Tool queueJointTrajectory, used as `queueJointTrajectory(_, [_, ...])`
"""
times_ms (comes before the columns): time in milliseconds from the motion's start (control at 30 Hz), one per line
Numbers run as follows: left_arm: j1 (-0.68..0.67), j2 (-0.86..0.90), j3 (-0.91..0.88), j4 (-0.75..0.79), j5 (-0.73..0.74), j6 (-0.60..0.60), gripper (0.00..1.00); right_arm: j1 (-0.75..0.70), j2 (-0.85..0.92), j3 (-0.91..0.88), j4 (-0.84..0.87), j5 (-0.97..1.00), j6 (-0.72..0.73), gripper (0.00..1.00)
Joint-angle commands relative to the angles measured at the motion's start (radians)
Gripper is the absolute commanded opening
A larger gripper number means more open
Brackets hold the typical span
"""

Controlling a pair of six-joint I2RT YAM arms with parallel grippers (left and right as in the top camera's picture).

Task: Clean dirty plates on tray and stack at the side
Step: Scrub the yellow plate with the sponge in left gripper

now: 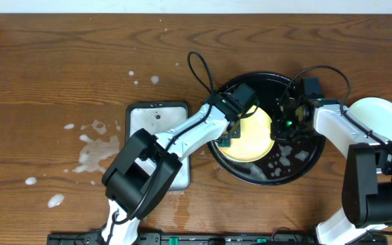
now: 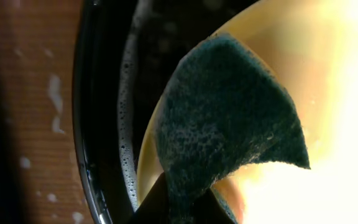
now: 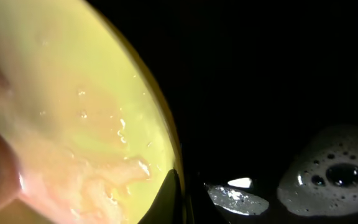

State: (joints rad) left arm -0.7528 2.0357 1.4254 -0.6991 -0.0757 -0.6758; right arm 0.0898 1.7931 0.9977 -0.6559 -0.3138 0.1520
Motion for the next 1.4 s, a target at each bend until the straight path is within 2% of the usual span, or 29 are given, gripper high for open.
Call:
queueJointTrajectory(0, [0.027, 0.044, -0.011, 0.017, -0.066, 0.027, 0.08, -0.003, 0.018, -0.016, -0.003, 0.063, 0.005, 0.01])
queueJointTrajectory(33, [0.027, 0.055, -0.011, 0.076, 0.089, 0.027, 0.08, -0.003, 0.018, -0.016, -0.003, 0.063, 0.005, 0.01])
queueJointTrajectory(100, [0.025, 0.076, -0.011, 0.161, 0.268, 0.027, 0.08, -0.003, 0.018, -0.016, -0.003, 0.063, 0.005, 0.01])
queueJointTrajectory(233, [0.002, 0.133, -0.011, 0.295, 0.505, -0.005, 0.08, -0.003, 0.018, -0.016, -0.006, 0.063, 0.005, 0.01])
queueJointTrajectory(367, [-0.037, 0.166, -0.011, 0.344, 0.59, -0.015, 0.08, -0.003, 0.018, -0.016, -0.012, 0.063, 0.005, 0.01])
queueJointTrajectory(633, [-0.084, 0.166, -0.011, 0.315, 0.636, 0.018, 0.08, -0.003, 0.018, -0.016, -0.014, 0.063, 0.005, 0.01])
queueJointTrajectory(700, [-0.077, 0.166, -0.011, 0.275, 0.602, 0.027, 0.08, -0.003, 0.018, -0.016, -0.014, 0.063, 0.005, 0.01])
queueJointTrajectory(800, [-0.045, 0.161, -0.011, 0.177, 0.451, 0.021, 0.08, -0.003, 0.018, -0.016, -0.014, 0.063, 0.005, 0.01])
queueJointTrajectory(1000, [0.041, 0.154, 0.029, -0.041, 0.061, 0.005, 0.07, -0.003, 0.018, -0.016, -0.016, 0.063, 0.005, 0.01])
queueJointTrajectory(1167, [0.062, 0.154, 0.084, -0.141, -0.224, 0.009, 0.07, -0.003, 0.018, -0.016, -0.017, 0.063, 0.005, 0.01])
queueJointTrajectory(1267, [0.056, 0.154, 0.115, -0.167, -0.281, 0.013, 0.08, -0.003, 0.018, -0.016, -0.018, 0.063, 0.005, 0.01])
queueJointTrajectory(1367, [0.047, 0.154, 0.132, -0.143, -0.233, 0.013, 0.08, -0.003, 0.018, -0.016, -0.018, 0.063, 0.005, 0.01])
